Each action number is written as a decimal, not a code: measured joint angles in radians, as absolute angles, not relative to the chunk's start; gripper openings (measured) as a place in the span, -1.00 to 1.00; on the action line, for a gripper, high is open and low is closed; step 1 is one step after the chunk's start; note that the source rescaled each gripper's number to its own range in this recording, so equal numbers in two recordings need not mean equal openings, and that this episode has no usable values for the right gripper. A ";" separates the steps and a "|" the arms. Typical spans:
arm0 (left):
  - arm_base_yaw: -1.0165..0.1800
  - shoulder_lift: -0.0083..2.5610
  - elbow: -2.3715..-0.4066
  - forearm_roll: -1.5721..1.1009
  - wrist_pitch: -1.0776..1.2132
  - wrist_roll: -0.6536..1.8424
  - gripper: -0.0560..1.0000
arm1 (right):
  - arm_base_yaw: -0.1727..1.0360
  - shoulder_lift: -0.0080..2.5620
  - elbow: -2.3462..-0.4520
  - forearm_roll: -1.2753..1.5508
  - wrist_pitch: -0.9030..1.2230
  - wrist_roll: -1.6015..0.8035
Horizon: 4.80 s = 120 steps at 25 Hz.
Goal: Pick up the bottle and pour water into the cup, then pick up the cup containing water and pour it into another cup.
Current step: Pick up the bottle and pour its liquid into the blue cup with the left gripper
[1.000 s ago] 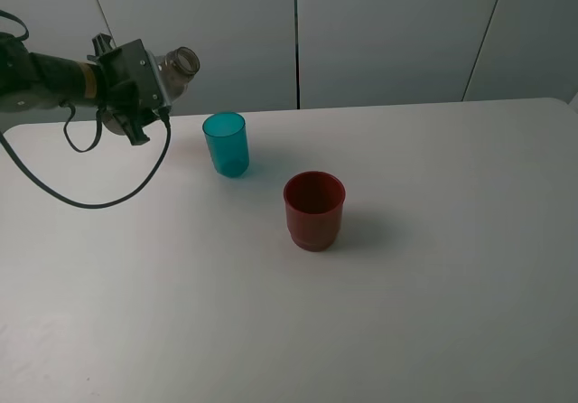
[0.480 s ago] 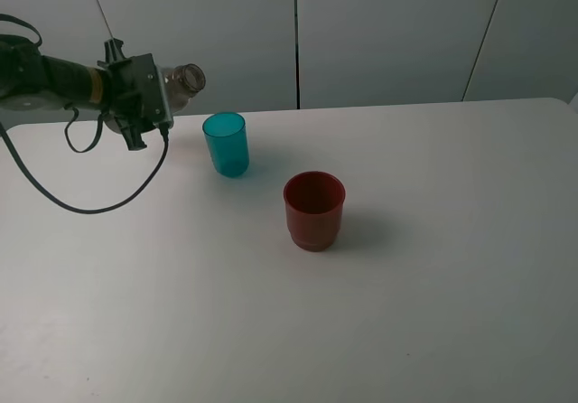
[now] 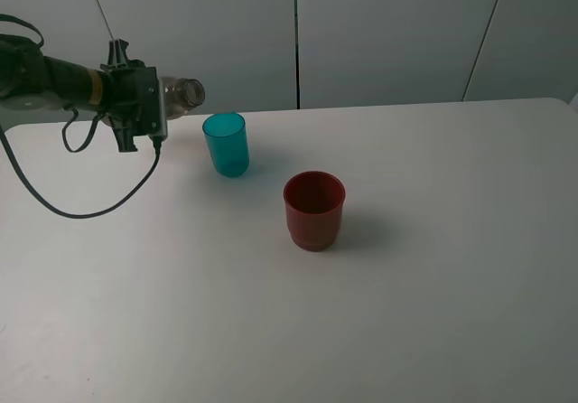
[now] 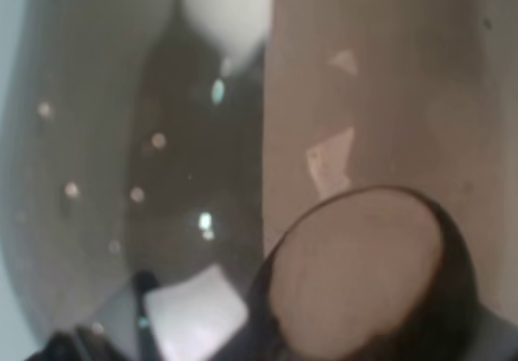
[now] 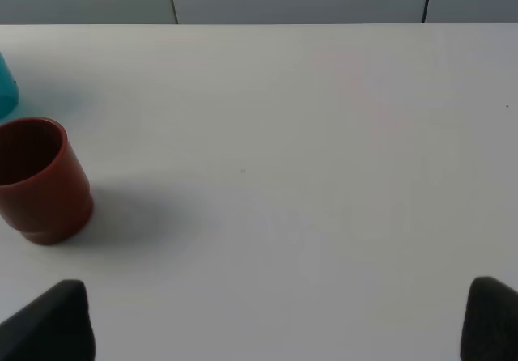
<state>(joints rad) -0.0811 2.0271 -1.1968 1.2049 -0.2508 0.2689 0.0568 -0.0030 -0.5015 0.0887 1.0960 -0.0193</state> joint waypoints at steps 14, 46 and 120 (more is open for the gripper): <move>-0.091 2.071 -1.289 1.223 -0.222 0.320 -0.87 | 0.057 -0.003 -0.501 0.089 1.096 -0.012; -0.138 2.137 -1.412 1.319 -0.173 0.471 -0.87 | 0.057 -0.003 -0.501 0.089 1.096 -0.010; -0.138 2.137 -1.480 1.297 -0.224 0.735 -0.87 | 0.057 -0.003 -0.501 0.089 1.096 -0.008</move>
<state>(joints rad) -0.1379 2.1369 -1.4802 1.2972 -0.2244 0.7349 0.0568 -0.0030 -0.5015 0.0887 1.0960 -0.0078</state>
